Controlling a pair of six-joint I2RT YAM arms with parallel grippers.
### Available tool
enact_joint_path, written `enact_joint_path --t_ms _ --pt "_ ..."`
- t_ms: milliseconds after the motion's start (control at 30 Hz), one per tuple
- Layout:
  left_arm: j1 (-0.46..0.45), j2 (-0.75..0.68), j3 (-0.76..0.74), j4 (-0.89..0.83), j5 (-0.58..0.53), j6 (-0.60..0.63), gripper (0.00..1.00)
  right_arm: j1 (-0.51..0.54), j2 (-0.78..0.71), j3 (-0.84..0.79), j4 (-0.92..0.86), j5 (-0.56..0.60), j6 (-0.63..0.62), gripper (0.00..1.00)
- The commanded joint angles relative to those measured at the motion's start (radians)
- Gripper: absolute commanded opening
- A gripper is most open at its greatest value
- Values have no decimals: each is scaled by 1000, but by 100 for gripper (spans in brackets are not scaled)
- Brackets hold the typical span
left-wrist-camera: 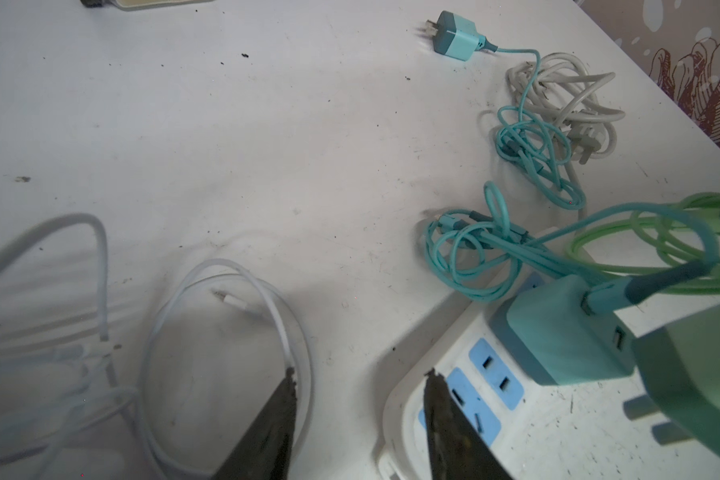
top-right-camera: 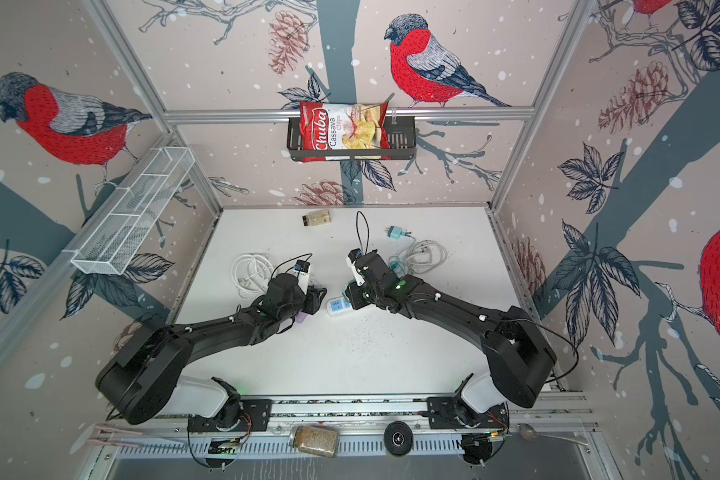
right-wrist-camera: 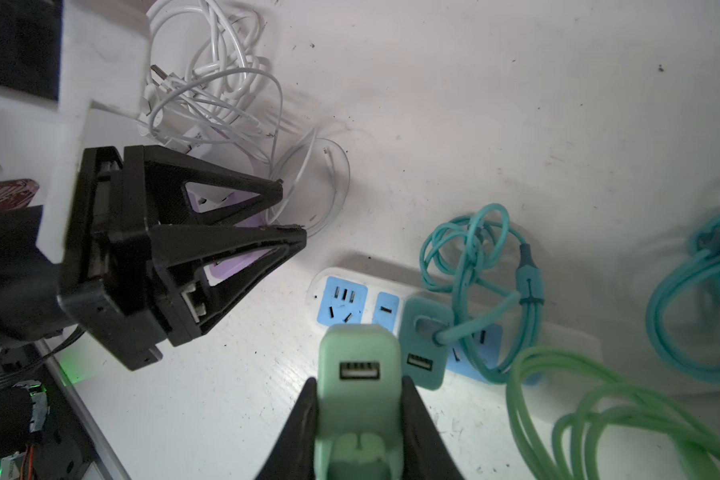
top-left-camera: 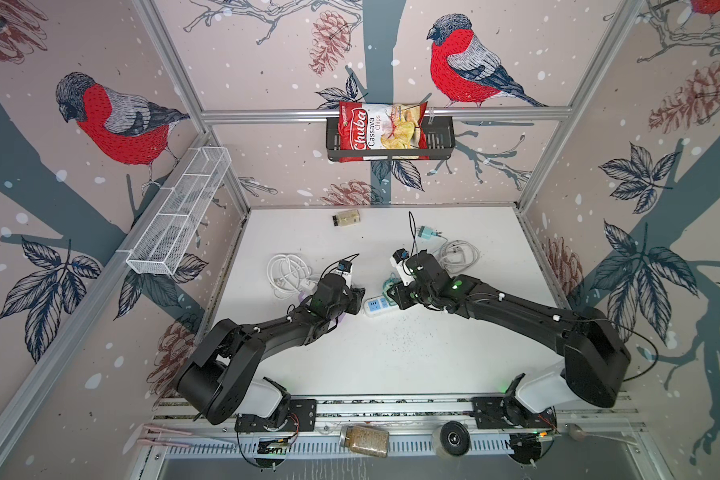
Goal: Insert the plug
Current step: 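Lower the light green charger into a strip socket while the left gripper approaches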
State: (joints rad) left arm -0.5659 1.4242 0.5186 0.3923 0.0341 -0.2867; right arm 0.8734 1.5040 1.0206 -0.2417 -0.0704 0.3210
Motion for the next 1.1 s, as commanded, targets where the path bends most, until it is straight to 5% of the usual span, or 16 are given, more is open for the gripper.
enact_joint_path --t_ms 0,433,1067 --pt "-2 8 -7 57 24 12 50 27 18 19 17 78 22 7" --pt "-3 8 -19 89 33 15 49 124 125 69 -5 338 98 7" --pt "-2 -4 -63 125 48 16 48 166 212 111 -30 431 151 6"
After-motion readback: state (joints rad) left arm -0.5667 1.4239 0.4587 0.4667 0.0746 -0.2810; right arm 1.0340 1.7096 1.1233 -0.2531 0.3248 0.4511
